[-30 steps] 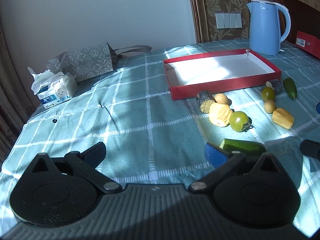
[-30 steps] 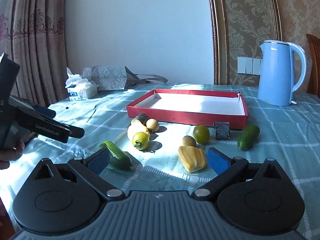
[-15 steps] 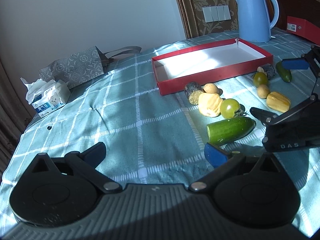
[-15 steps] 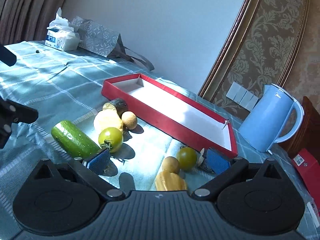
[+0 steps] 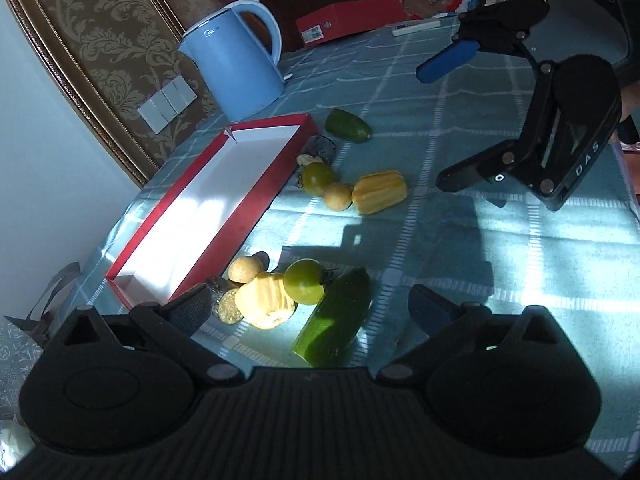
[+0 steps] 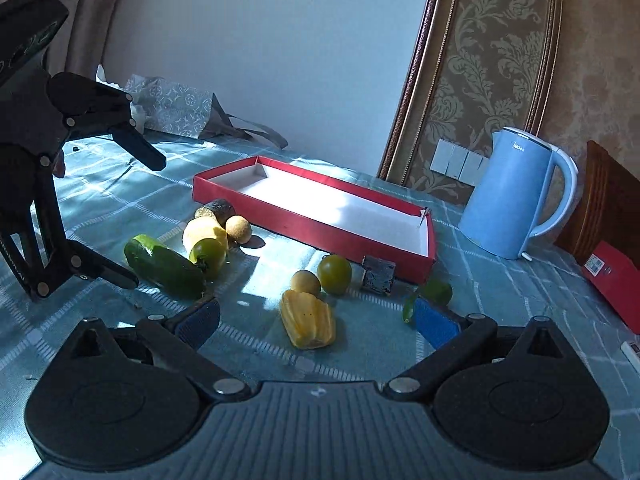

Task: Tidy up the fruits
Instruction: 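Move the left gripper down to the green cucumber, then close the left gripper on the cucumber while the right gripper grasps the yellow pepper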

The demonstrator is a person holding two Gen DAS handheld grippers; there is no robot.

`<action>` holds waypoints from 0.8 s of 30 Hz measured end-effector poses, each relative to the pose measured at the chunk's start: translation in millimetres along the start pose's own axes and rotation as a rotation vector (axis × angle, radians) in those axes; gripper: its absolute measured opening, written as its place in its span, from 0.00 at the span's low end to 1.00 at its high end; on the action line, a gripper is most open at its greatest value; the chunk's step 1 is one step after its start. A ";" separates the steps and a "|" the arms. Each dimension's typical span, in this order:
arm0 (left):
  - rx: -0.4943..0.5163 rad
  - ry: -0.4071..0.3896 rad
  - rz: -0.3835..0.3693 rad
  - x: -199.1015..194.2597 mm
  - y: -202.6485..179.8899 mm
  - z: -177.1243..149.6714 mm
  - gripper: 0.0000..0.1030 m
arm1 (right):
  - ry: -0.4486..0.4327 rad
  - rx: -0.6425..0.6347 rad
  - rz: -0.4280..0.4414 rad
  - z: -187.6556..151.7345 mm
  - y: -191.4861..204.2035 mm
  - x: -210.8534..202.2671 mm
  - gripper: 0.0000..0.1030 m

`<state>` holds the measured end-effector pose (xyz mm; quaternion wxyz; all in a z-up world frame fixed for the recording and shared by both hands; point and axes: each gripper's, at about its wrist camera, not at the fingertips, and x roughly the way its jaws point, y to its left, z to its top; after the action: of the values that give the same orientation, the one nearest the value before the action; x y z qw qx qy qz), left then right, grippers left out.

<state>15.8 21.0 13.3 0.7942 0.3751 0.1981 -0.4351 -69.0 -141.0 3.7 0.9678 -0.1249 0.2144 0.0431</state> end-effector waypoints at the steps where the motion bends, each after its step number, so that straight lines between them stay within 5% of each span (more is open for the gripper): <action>1: -0.012 0.014 -0.048 3.5 4.6 1.6 1.00 | -0.005 0.018 -0.002 0.7 -4.0 -1.7 1.00; 5: -0.022 0.055 -0.182 11.0 12.4 3.9 0.99 | -0.018 0.049 -0.017 2.6 -14.9 -2.4 1.00; 9: -0.021 0.118 -0.238 22.5 10.0 4.5 0.84 | -0.011 0.074 -0.011 3.3 -20.5 9.0 1.00; 14: -0.030 0.194 -0.248 40.5 11.1 1.0 0.65 | -0.008 0.066 -0.010 1.3 -19.1 13.9 1.00; 18: -0.050 0.209 -0.223 44.1 19.3 3.4 0.38 | -0.008 0.050 -0.024 0.8 -17.8 16.2 1.00; 24: -0.024 0.225 -0.216 44.1 18.1 7.1 0.34 | -0.012 0.042 -0.025 1.1 -18.4 16.6 1.00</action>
<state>54.8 -2.2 -2.8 0.7199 0.3884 0.3303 -0.4709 -51.0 -158.0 1.6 0.9719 -0.1069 0.2080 0.0270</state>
